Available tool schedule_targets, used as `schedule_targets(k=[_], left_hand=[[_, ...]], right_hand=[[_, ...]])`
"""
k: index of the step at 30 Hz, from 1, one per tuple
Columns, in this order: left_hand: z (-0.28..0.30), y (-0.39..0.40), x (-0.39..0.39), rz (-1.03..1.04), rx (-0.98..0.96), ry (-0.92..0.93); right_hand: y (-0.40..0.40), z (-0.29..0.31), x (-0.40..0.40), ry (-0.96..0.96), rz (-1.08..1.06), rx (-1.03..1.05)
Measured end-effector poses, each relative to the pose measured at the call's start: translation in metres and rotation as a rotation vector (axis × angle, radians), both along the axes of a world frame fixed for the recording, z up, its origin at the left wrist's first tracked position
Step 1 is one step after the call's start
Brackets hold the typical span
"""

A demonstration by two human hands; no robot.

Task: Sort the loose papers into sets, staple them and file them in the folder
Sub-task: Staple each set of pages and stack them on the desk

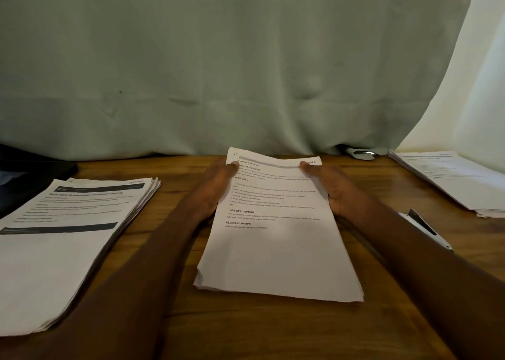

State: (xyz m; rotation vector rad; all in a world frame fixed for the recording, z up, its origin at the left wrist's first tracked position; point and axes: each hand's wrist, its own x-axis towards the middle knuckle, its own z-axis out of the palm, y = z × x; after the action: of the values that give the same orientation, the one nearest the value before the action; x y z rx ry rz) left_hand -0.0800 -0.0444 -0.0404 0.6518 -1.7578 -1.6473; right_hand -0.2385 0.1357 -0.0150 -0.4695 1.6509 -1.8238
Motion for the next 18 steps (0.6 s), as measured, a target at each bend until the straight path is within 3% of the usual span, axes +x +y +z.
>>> schedule_targets(k=[5, 9, 12, 14, 18], left_hand=[[0.001, 0.007, -0.005, 0.012, -0.141, -0.095], [0.005, 0.001, -0.006, 0.026, -0.002, -0.034], [0.004, 0.000, -0.008, 0.053, -0.026, -0.038], [0.004, 0.002, -0.009, 0.076, -0.082, -0.037], [0.008, 0.011, -0.014, 0.082, -0.149, 0.011]], right_hand=[[-0.003, 0.000, 0.003, 0.163, -0.040, 0.117], [0.001, 0.003, -0.005, 0.088, 0.000, 0.043], [0.002, 0.001, -0.008, 0.117, 0.026, 0.056], [0.006, 0.003, -0.006, 0.302, -0.014, 0.098], [0.027, 0.017, -0.013, 0.982, -0.223, 0.399]])
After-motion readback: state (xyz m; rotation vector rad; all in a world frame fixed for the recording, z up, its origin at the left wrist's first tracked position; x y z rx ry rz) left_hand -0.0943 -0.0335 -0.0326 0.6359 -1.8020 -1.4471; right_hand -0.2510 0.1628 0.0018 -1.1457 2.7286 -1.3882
